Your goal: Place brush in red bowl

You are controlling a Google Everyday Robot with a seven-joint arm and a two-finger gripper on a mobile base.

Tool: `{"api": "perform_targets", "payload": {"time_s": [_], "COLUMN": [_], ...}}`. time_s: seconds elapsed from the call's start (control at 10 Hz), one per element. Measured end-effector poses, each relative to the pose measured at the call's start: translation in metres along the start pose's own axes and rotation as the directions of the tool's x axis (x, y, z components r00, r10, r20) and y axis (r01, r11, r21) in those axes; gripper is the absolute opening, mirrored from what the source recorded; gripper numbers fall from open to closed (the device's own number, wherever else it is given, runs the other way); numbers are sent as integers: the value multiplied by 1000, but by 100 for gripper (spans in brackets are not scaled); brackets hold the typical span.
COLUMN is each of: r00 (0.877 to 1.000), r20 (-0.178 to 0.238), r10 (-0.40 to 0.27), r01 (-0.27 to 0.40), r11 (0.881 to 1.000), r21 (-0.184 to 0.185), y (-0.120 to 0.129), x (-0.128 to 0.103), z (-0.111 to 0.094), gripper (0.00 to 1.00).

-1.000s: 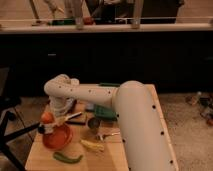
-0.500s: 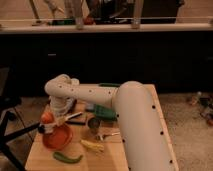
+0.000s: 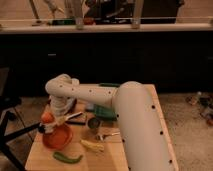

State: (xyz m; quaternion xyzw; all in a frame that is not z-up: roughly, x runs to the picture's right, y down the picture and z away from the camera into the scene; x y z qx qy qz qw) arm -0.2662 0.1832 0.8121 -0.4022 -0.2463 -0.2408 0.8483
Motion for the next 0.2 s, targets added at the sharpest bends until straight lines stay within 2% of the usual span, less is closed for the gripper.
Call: {"api": "perform_targets", "payload": {"time_s": [0.1, 0.2], "r00": [1000, 1000], "r20": [0, -7], "r10": [0, 1], "r01": [0, -1], "r11": [1000, 1000], "r21": [0, 2], "y": [0, 1], "x": [0, 0], "z": [0, 0], "gripper": [15, 5]}}
